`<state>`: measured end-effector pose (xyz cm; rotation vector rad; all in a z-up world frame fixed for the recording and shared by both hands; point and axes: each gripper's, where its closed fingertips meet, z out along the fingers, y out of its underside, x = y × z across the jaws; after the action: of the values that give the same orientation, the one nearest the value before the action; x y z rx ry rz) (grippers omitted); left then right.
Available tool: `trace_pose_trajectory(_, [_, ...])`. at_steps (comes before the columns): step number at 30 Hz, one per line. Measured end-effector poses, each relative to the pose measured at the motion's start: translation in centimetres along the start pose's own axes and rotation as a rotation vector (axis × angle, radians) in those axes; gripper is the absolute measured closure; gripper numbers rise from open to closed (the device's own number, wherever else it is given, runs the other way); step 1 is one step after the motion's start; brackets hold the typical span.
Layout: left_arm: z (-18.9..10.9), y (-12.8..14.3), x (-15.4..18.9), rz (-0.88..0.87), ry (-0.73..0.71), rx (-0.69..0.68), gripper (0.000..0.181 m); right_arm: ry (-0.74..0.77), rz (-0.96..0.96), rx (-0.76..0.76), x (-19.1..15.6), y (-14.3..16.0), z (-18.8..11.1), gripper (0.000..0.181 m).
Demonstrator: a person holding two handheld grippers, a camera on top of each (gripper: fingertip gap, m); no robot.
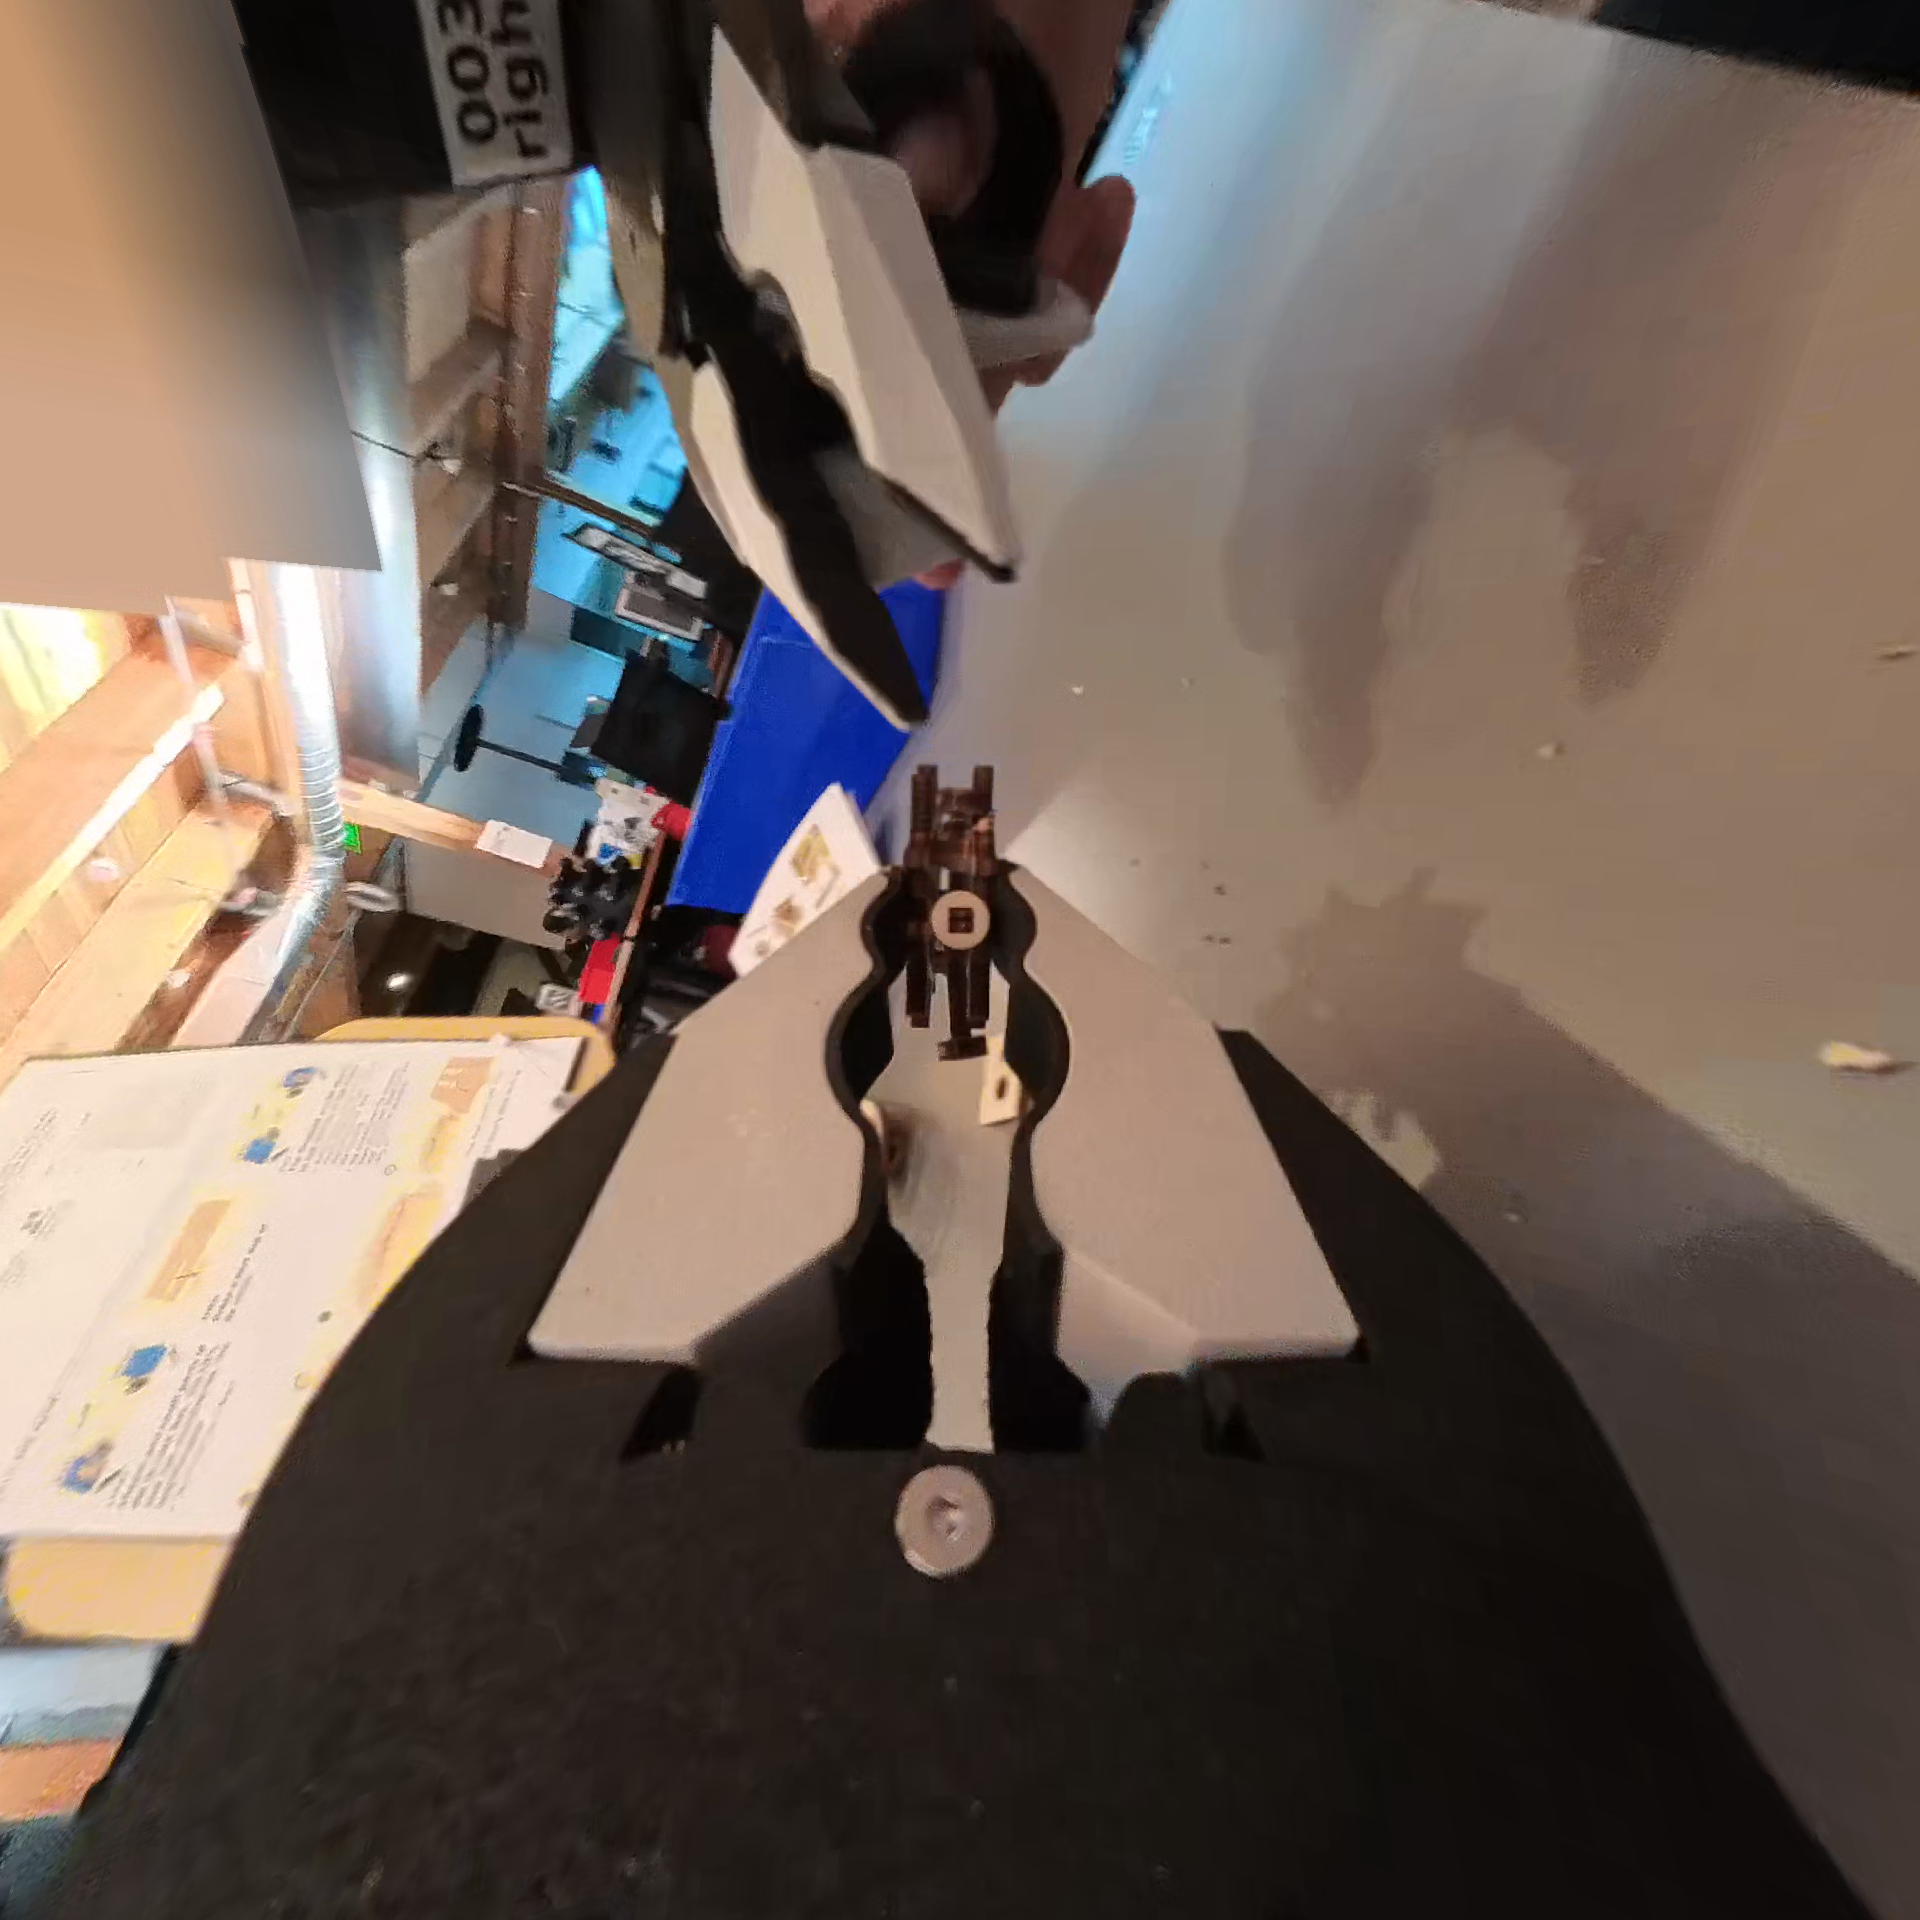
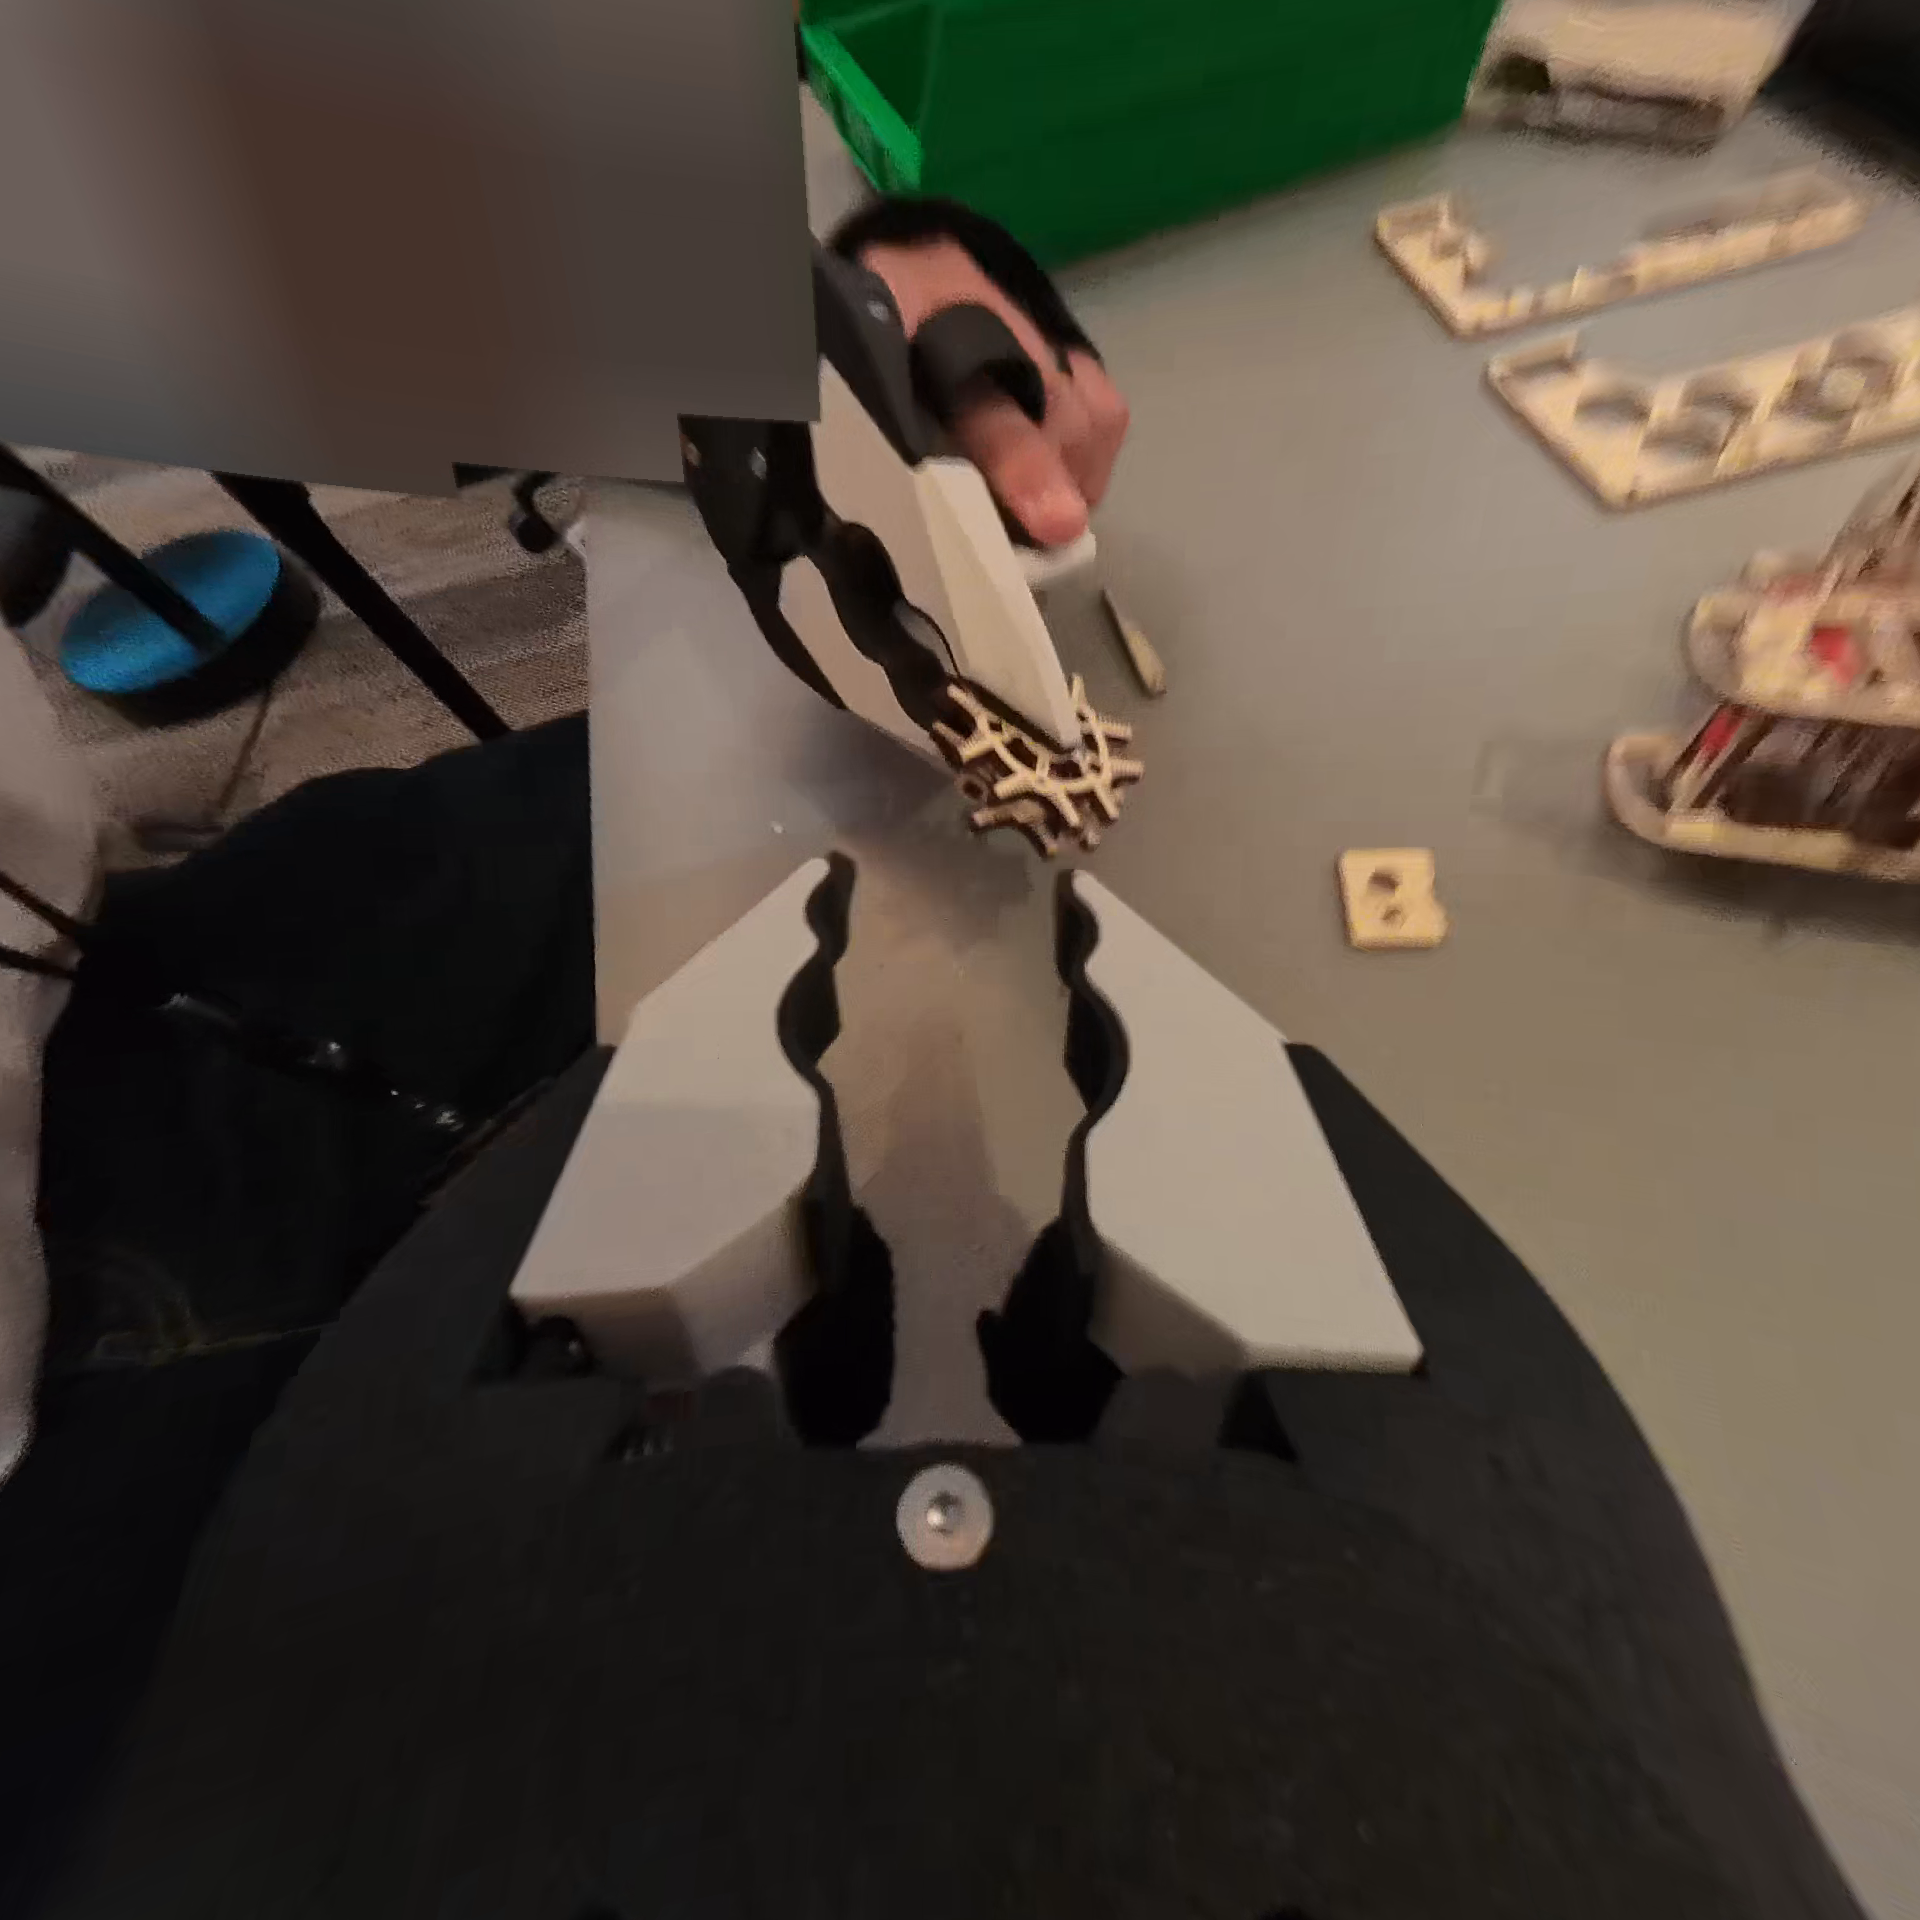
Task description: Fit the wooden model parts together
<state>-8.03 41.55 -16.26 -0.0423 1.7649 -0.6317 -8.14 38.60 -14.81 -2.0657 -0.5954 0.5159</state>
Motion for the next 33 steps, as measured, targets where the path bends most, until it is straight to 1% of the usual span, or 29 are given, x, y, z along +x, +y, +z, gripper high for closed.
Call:
trace_pose_trajectory(1, [0.1, -0.1, 0.7, 0.002, 0.036, -0.004, 0.168, -0.007, 0.047, -0.022, -0.2, 1.2, 0.5, 0.133])
trace_pose_trajectory(2, [0.1, -0.2, 1.3, 0.004, 0.068, -0.008, 0.168, -0.016, 0.081, -0.032, -0.6, 2.2, 1.0, 0.127])
trace_pose_trajectory(5, [0.1, -0.8, 2.2, 0.028, 0.115, -0.013, 0.168, 0.007, 0.146, -0.005, -1.0, 3.6, 1.7, 0.124])
trace_pose_trajectory(7, [0.2, -1.0, 3.2, 0.012, 0.177, -0.037, 0.161, 0.006, 0.197, 0.019, -0.9, 3.9, 1.9, 0.124])
trace_pose_trajectory(9, [0.3, -0.7, 4.2, -0.017, 0.236, -0.084, 0.151, -0.015, 0.216, 0.006, -1.0, 4.5, 2.0, 0.122])
trace_pose_trajectory(11, [0.1, -0.3, 5.6, -0.072, 0.314, -0.124, 0.140, -0.003, 0.201, -0.029, -0.8, 5.3, 2.1, 0.122])
trace_pose_trajectory(12, [-0.1, -0.2, 6.0, -0.099, 0.331, -0.141, 0.144, 0.002, 0.190, -0.040, -0.8, 5.5, 2.1, 0.122])
trace_pose_trajectory(13, [-0.3, -0.2, 6.1, -0.121, 0.332, -0.153, 0.144, 0.004, 0.178, -0.040, -0.9, 5.5, 2.0, 0.122])
trace_pose_trajectory(14, [-0.6, -0.1, 6.1, -0.134, 0.334, -0.173, 0.141, 0.010, 0.164, -0.037, -0.9, 5.4, 1.9, 0.122])
trace_pose_trajectory(15, [-1.1, -0.1, 5.9, -0.153, 0.332, -0.198, 0.134, 0.017, 0.154, -0.036, -0.8, 5.4, 1.8, 0.122])
trace_pose_trajectory(16, [-1.6, -0.1, 5.4, -0.191, 0.322, -0.216, 0.133, 0.021, 0.152, -0.033, -0.8, 5.3, 1.6, 0.122])
trace_pose_trajectory(18, [-2.6, -0.5, 4.4, -0.341, 0.286, -0.230, 0.135, 0.009, 0.175, 0.000, -0.7, 4.9, 1.4, 0.123])
trace_pose_trajectory(20, [-3.1, -0.3, 3.8, -0.555, 0.258, -0.274, 0.129, -0.008, 0.199, 0.016, -0.6, 4.7, 1.3, 0.124])
trace_pose_trajectory(23, [-2.6, 1.5, 3.3, -0.830, 0.169, -0.417, 0.124, -0.010, 0.219, 0.029, -0.2, 4.7, 1.3, 0.127])
trace_pose_trajectory(25, [-2.1, 2.3, 3.4, -0.924, 0.124, -0.476, 0.121, -0.046, 0.275, 0.070, -0.6, 4.2, 1.4, 0.130])
trace_pose_trajectory(27, [-1.5, 2.9, 3.8, -0.960, 0.090, -0.527, 0.118, -0.081, 0.315, 0.093, -1.1, 3.9, 1.6, 0.132])
trace_pose_trajectory(30, [-0.8, 3.9, 4.6, -0.948, 0.064, -0.628, 0.113, -0.073, 0.318, 0.057, -0.9, 4.8, 1.8, 0.131])
trace_pose_trajectory(31, [-0.7, 4.1, 4.9, -0.926, 0.065, -0.658, 0.118, -0.056, 0.311, 0.041, -0.7, 5.2, 1.7, 0.131])
trace_pose_trajectory(33, [-0.8, 3.7, 5.4, -0.906, 0.092, -0.673, 0.136, -0.031, 0.313, 0.026, -0.4, 5.7, 1.2, 0.131])
